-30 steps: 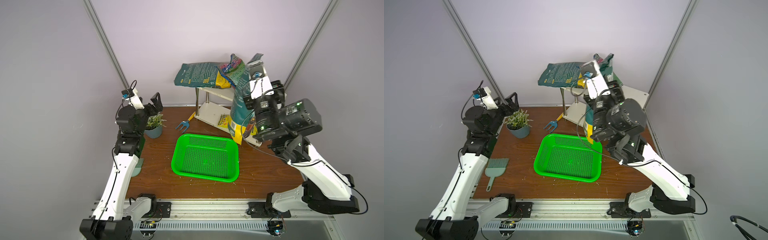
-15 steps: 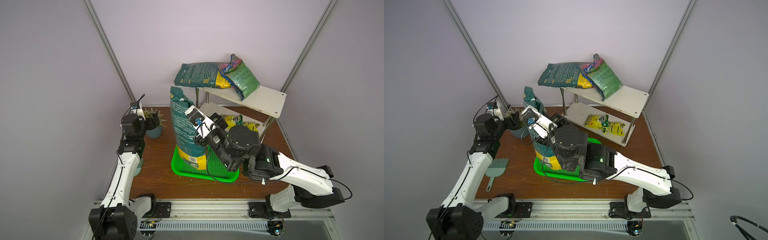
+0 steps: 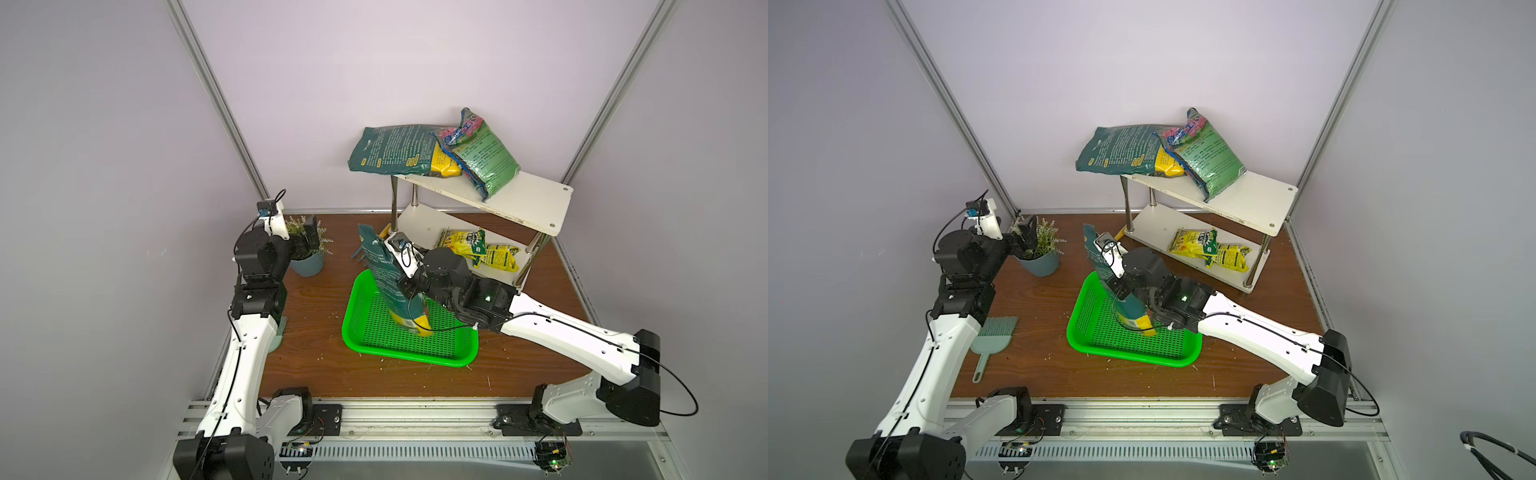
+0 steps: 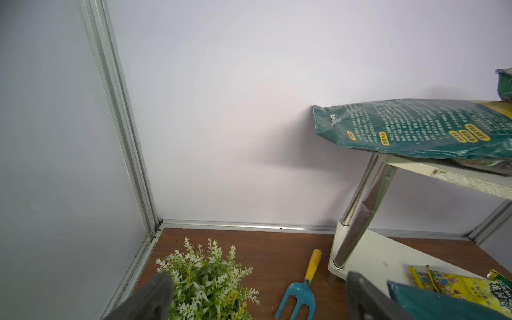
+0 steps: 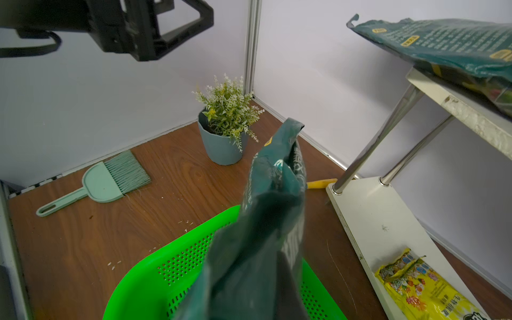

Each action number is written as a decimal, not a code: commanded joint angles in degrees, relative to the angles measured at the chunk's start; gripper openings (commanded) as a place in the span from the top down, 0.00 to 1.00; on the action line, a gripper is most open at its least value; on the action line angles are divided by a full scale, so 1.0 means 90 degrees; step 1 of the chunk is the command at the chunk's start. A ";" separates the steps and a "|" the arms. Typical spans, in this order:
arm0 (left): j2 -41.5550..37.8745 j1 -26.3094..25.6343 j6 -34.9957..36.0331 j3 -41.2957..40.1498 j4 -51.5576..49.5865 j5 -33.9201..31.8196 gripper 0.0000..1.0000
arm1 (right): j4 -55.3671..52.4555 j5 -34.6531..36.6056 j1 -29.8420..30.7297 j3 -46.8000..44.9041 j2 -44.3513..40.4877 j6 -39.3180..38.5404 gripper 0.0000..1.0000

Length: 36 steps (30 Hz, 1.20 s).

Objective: Take down the fertilizer bag from the shelf
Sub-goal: Place the fertilizer bag in the storage box.

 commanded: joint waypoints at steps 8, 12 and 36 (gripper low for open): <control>-0.0050 0.0073 0.0079 0.0083 0.0070 0.0084 0.00 | 0.2167 -0.0311 -0.0210 0.0705 -0.0162 0.0699 1.00; -0.0076 0.0073 0.0062 0.0079 0.0072 0.0097 0.00 | 0.2252 -0.0302 -0.0365 0.0690 0.0055 0.0931 1.00; -0.0047 0.0073 0.0040 0.0091 0.0072 0.0095 0.00 | 0.2402 0.0841 -0.0541 0.0723 0.0558 0.2702 1.00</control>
